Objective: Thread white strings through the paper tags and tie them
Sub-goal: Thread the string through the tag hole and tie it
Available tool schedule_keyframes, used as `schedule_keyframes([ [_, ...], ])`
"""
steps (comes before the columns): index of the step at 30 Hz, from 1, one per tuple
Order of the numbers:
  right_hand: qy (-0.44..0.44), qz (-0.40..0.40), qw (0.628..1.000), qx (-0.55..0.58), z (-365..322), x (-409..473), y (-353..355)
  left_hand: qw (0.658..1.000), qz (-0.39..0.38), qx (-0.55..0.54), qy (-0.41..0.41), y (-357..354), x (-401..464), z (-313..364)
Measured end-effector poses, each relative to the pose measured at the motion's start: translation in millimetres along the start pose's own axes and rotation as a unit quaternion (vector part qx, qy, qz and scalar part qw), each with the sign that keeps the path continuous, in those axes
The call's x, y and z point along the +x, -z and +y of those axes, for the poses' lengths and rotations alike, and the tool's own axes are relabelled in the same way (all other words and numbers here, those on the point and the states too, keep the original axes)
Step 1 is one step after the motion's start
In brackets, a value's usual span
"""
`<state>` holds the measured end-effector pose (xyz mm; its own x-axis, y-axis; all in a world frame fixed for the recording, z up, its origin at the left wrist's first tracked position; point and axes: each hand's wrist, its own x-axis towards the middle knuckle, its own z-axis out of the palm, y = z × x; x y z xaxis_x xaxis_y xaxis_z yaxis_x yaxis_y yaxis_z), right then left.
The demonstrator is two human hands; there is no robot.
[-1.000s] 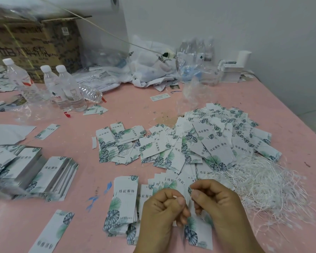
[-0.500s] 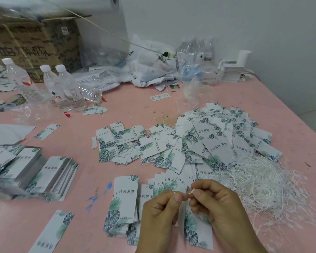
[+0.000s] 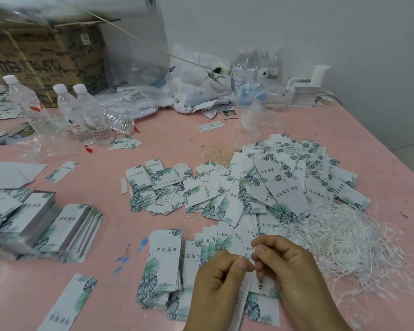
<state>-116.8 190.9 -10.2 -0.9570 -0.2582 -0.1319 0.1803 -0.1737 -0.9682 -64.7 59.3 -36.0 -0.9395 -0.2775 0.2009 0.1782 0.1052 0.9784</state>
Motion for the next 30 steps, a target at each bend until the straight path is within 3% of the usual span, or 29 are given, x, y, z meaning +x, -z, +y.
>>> schedule_keyframes([
  [8,0.007,-0.013,0.998,-0.061,-7.0,-4.2,-2.3,0.997,-0.02,0.064,-0.03,-1.3,-1.3,2.6],
  [30,0.023,-0.062,0.98,-0.186,-12.2,-4.2,3.8,0.997,-0.023,0.074,-0.011,-1.7,-2.6,-2.8],
])
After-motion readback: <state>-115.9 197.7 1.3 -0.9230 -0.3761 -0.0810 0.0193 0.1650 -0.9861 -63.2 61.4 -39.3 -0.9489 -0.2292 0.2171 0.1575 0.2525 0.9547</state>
